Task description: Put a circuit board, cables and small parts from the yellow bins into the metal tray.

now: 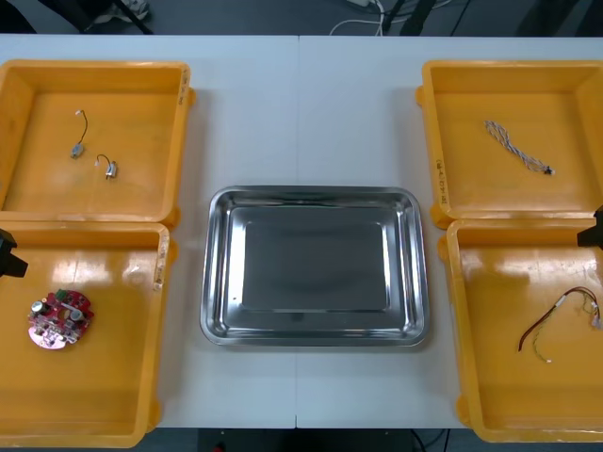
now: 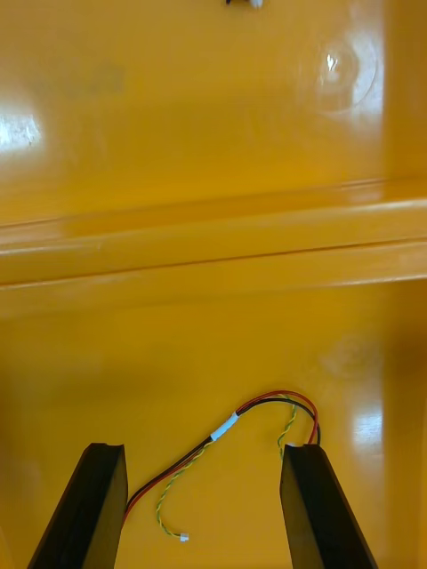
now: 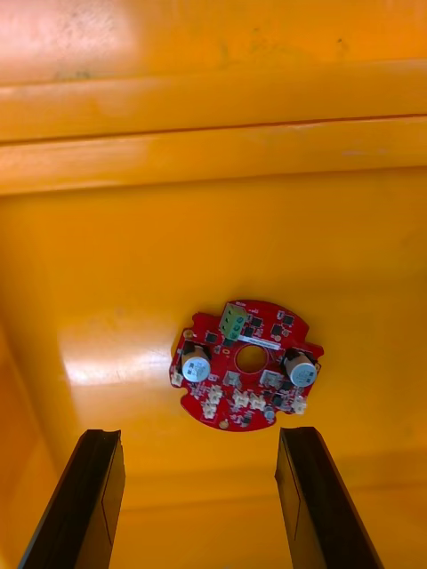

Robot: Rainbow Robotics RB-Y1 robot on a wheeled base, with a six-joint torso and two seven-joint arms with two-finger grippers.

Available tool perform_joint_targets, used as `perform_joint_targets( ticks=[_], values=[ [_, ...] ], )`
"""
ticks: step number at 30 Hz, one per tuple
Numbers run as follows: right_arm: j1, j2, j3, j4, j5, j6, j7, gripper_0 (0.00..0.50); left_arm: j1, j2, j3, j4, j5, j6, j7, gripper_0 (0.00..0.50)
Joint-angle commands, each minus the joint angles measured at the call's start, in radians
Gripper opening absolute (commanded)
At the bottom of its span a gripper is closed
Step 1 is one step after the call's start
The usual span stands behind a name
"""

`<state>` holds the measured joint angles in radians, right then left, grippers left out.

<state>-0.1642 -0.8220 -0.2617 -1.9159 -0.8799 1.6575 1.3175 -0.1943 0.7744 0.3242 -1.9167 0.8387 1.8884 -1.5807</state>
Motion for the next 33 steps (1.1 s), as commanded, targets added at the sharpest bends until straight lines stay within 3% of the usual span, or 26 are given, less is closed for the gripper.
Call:
perform_joint_targets(
  ticks=[1,12,19,29,33],
  values=[
    [0.043,0.032,-0.025,-0.032,0.013,-0.013,-0.034,0.500,-0.005,0.045,-0.039,-0.005,-0.020,-0.054,-0.165,0.500],
    [0.095,0.035,-0.025,-0.032,0.018,-0.028,-0.040,0.500,0.013,0.045,-0.114,-0.007,-0.070,-0.144,-0.202,0.500],
    [0.118,0.035,-0.025,-0.031,0.021,-0.050,-0.066,0.500,0.067,0.045,-0.154,-0.007,-0.084,-0.259,-0.225,0.500],
    [0.140,0.089,-0.025,-0.031,0.042,-0.074,-0.112,0.500,0.134,0.045,-0.163,-0.007,-0.067,-0.359,-0.269,0.500],
    [0.143,0.104,-0.025,-0.031,0.052,-0.074,-0.190,0.500,0.164,0.045,-0.165,-0.007,-0.061,-0.391,-0.285,0.500]
  ],
)
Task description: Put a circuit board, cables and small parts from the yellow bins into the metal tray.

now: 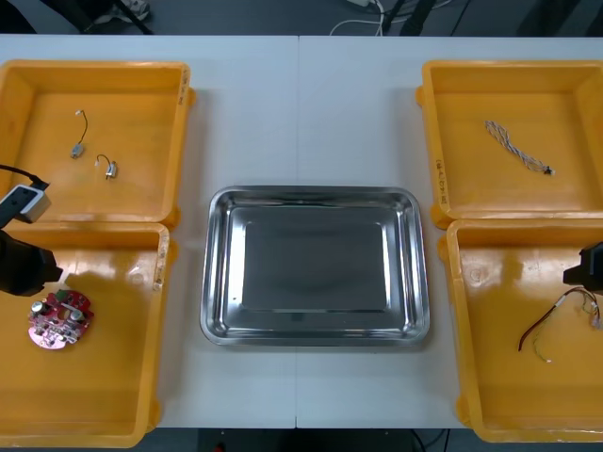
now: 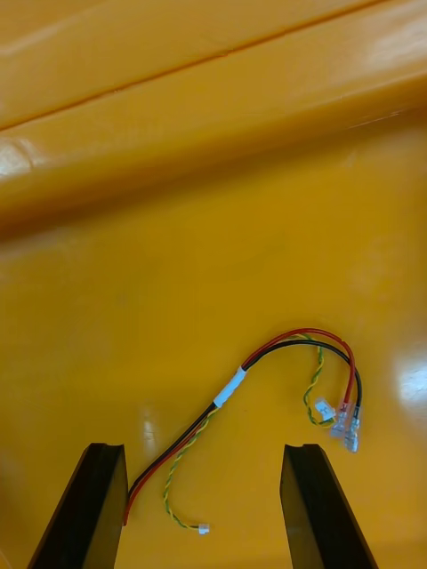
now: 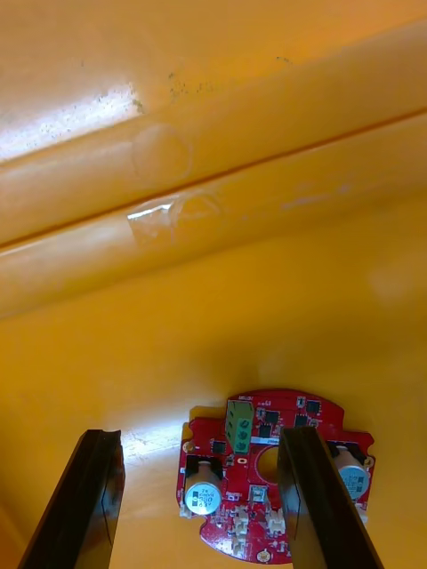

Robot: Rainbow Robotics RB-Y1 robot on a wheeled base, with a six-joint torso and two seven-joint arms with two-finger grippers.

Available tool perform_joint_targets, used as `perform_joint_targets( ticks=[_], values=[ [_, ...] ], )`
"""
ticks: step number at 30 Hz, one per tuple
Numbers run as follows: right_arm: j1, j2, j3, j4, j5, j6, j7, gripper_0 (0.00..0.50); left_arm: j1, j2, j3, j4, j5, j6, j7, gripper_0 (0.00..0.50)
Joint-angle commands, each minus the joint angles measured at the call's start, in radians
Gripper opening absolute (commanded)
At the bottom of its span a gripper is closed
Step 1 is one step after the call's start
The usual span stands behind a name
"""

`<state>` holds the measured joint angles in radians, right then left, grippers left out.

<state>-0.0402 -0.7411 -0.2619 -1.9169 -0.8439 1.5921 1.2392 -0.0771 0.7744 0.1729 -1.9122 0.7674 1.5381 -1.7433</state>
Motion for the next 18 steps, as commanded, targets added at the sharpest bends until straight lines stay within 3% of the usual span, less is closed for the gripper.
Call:
perform_joint_targets(
  ticks=[1,18],
  values=[
    [0.019,0.025,-0.025,-0.031,0.017,-0.009,-0.118,0.500,0.048,0.043,-0.013,-0.011,0.012,-0.046,-0.124,0.500],
    [0.019,0.043,0.001,-0.030,0.078,0.017,-0.412,0.500,0.086,0.043,-0.062,-0.010,0.013,-0.102,-0.137,0.500]
  ],
)
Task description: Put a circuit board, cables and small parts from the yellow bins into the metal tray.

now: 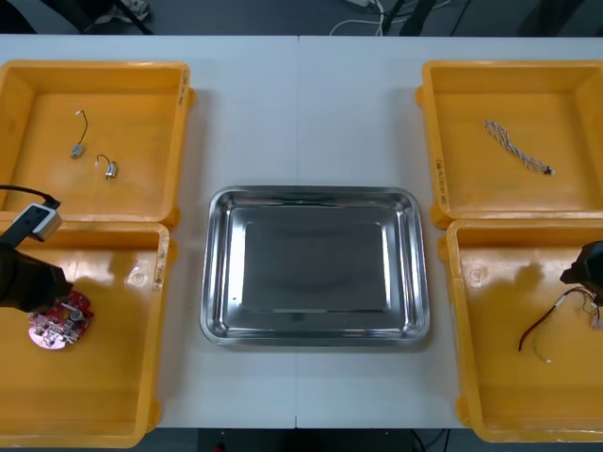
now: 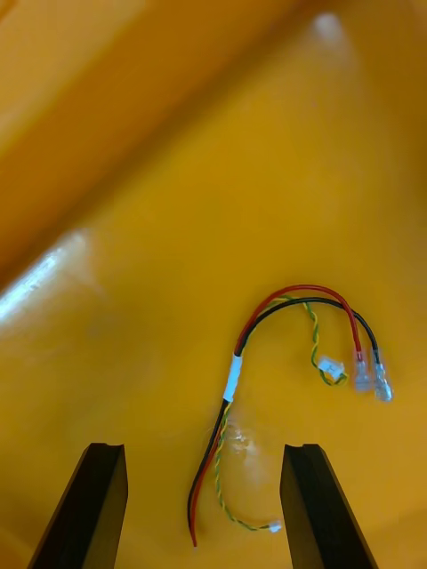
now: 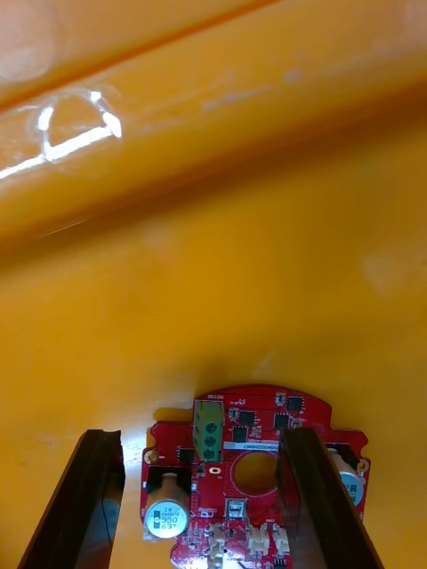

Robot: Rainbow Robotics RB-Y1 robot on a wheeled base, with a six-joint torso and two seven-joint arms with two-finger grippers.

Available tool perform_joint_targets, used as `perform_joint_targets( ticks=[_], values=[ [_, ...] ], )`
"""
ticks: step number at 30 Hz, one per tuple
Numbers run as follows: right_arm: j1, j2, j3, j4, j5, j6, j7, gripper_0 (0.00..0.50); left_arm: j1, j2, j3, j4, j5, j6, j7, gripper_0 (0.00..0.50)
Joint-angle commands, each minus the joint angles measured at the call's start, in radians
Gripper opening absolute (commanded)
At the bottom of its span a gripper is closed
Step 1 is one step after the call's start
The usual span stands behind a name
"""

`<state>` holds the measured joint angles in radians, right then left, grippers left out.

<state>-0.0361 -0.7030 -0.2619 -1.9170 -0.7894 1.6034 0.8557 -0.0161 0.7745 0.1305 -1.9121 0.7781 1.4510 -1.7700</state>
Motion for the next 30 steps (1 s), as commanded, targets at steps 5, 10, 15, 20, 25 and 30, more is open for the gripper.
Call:
perform_joint_targets(
  ticks=[5,10,15,20,25,30],
  values=[
    [0.015,0.005,0.023,-0.030,0.036,0.000,-0.104,0.500,0.031,0.043,-0.028,-0.010,-0.003,-0.021,-0.112,0.500],
    [0.015,0.005,0.044,-0.022,0.050,-0.028,-0.126,0.500,0.033,0.043,-0.035,-0.008,-0.019,-0.023,-0.109,0.500],
    [0.010,0.005,0.076,0.023,0.056,-0.083,-0.127,0.500,0.034,0.045,-0.048,-0.007,-0.039,-0.027,-0.106,0.500],
    [0.010,0.005,0.098,0.047,0.059,-0.115,-0.124,0.500,0.034,0.045,-0.061,0.015,-0.040,-0.057,-0.103,0.500],
    [0.010,0.005,0.116,0.082,0.058,-0.140,-0.121,0.500,0.034,0.043,-0.075,0.048,-0.039,-0.107,-0.111,0.500],
    [0.010,0.005,0.127,0.092,0.061,-0.148,-0.127,0.500,0.034,0.045,-0.078,0.050,-0.039,-0.109,-0.112,0.500]
  ],
)
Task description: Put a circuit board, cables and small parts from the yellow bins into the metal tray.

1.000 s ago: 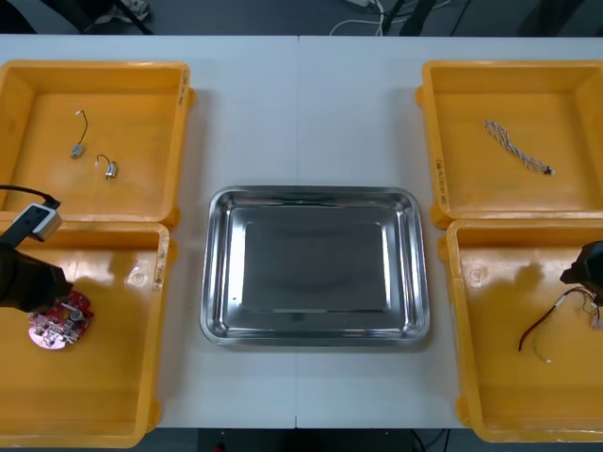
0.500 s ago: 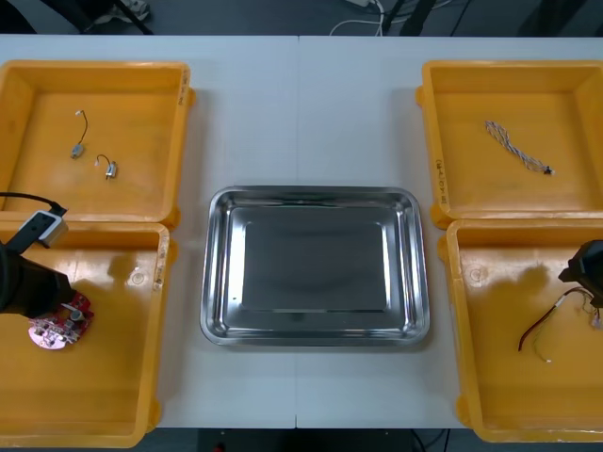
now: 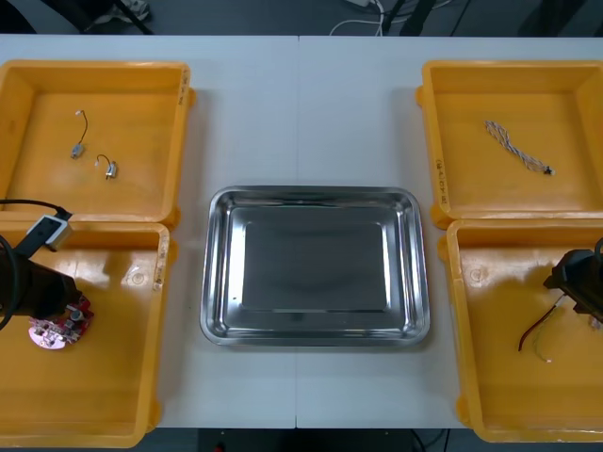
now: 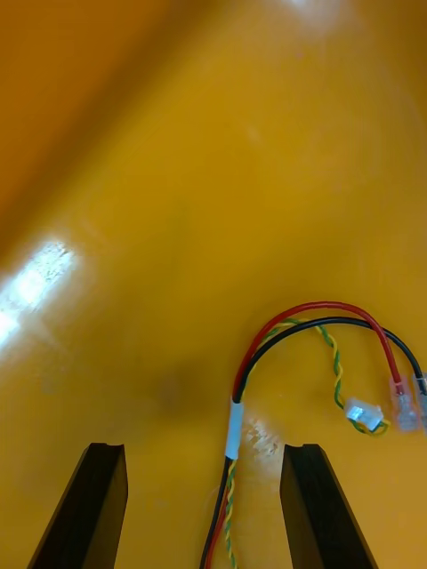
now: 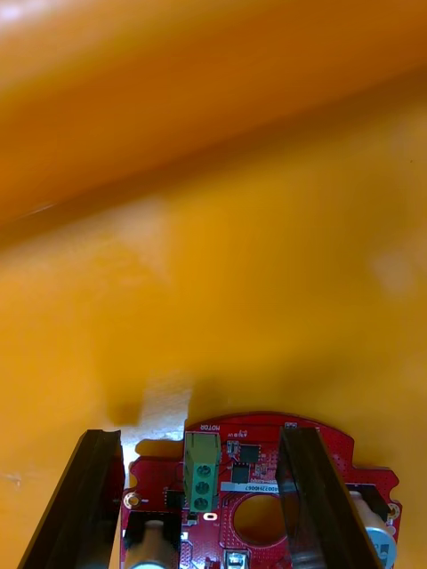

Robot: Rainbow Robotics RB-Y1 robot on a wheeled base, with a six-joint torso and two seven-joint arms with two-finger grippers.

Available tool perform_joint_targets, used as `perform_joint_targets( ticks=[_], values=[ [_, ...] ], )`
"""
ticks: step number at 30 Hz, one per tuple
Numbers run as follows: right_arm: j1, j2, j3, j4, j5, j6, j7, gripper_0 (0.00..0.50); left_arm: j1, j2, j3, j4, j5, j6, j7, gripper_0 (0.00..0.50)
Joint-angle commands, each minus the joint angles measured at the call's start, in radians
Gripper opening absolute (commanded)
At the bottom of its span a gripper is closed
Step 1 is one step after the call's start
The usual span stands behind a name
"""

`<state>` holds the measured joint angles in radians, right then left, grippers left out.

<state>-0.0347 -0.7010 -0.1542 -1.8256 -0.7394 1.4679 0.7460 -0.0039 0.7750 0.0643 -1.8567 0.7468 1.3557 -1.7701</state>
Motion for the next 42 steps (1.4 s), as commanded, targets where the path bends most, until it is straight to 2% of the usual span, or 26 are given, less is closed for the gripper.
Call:
perform_joint_targets(
  ticks=[1,9,10,11,12,13,32,34,40,41,42],
  values=[
    [0.009,0.003,0.021,0.002,0.011,-0.011,-0.017,0.500,0.022,0.044,-0.012,-0.006,-0.007,-0.014,-0.112,0.500],
    [0.009,0.003,0.025,0.034,0.002,-0.037,-0.019,0.500,0.027,0.044,-0.012,-0.006,-0.006,-0.014,-0.115,0.500],
    [0.009,0.003,0.025,0.035,0.003,-0.038,-0.019,0.500,0.027,0.043,-0.014,-0.006,-0.006,-0.014,-0.115,0.483],
    [0.009,0.003,0.025,0.037,0.002,-0.040,-0.019,0.500,0.027,0.043,-0.012,-0.006,-0.007,-0.014,-0.115,0.327],
    [0.009,0.003,0.025,0.039,0.002,-0.040,-0.017,0.500,0.027,0.044,-0.012,-0.006,-0.006,-0.014,-0.117,0.194],
    [0.007,0.003,0.025,0.043,0.000,-0.041,-0.019,0.500,0.028,0.043,-0.012,-0.006,-0.006,-0.014,-0.115,0.002],
    [0.007,0.012,0.047,0.069,0.005,-0.052,-0.025,0.500,0.030,0.044,0.003,-0.010,0.006,-0.012,-0.117,0.000],
    [0.006,0.014,0.048,0.071,0.005,-0.052,-0.023,0.500,0.027,0.044,0.017,-0.019,0.008,0.005,-0.117,0.000],
    [0.007,0.014,0.055,0.083,0.003,-0.064,-0.025,0.500,0.001,0.044,0.077,-0.090,0.016,0.154,-0.109,0.000],
    [0.007,0.014,0.056,0.083,0.002,-0.064,-0.025,0.398,-0.002,0.044,0.088,-0.107,0.019,0.181,-0.104,0.000],
    [0.006,0.014,0.055,0.083,0.003,-0.066,-0.022,0.224,-0.008,0.044,0.098,-0.119,0.020,0.209,-0.101,0.000]
  ],
)
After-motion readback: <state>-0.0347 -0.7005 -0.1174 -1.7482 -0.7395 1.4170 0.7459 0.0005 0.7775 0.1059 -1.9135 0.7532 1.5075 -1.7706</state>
